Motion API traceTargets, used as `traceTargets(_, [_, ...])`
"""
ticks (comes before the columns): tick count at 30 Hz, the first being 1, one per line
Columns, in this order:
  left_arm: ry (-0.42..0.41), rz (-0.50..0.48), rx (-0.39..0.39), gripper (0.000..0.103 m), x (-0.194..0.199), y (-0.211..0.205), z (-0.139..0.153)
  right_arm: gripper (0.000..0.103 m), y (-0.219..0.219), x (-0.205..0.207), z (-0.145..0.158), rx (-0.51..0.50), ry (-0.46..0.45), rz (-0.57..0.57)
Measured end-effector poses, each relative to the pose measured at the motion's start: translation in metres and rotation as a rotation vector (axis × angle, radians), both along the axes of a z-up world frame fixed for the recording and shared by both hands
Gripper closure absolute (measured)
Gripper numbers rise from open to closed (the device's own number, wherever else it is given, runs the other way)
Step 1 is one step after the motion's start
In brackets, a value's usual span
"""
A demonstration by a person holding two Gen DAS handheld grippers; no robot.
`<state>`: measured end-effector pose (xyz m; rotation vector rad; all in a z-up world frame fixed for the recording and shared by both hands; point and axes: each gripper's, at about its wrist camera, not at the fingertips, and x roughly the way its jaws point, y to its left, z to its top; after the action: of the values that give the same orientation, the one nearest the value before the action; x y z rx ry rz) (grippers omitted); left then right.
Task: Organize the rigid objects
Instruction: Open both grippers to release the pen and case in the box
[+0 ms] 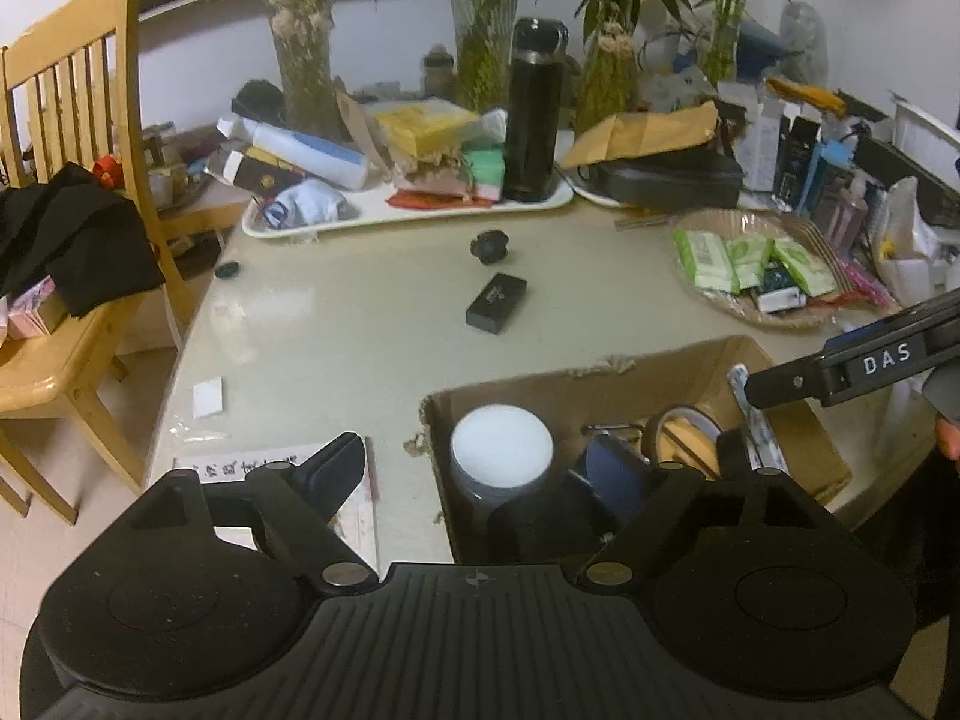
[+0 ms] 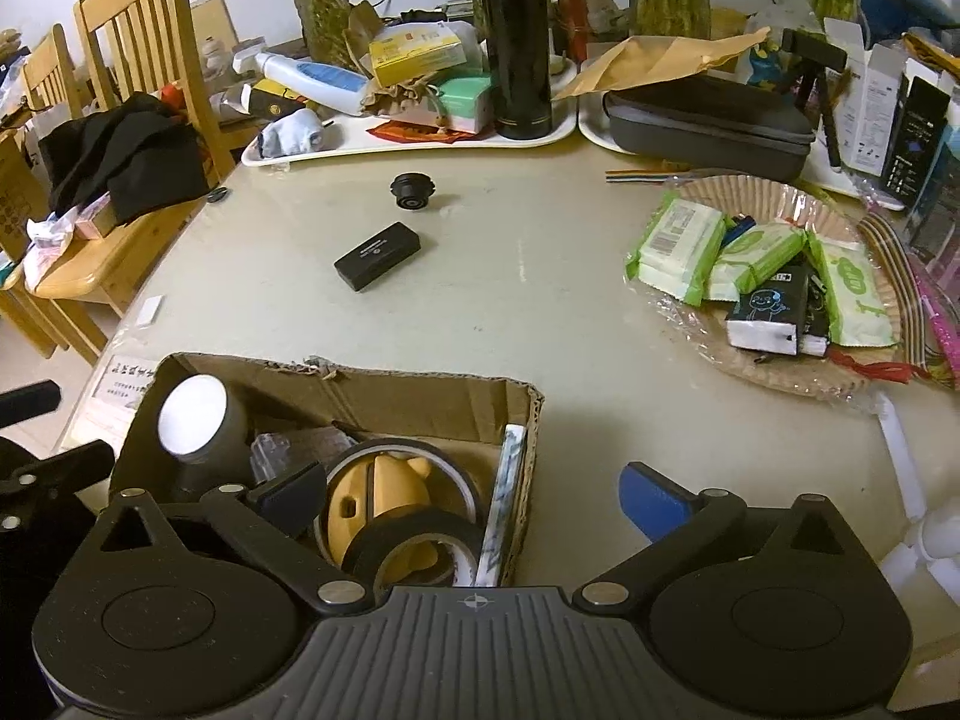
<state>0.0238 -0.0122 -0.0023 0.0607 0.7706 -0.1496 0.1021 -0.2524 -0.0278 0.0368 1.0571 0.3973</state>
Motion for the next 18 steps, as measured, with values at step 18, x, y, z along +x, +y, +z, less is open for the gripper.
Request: traceTargets(18, [0.001,0.002,-0.032,0.021,0.006,0.015,-0.003,0.0,0.018,0.011,0.004,-0.088,-0.144,0.069])
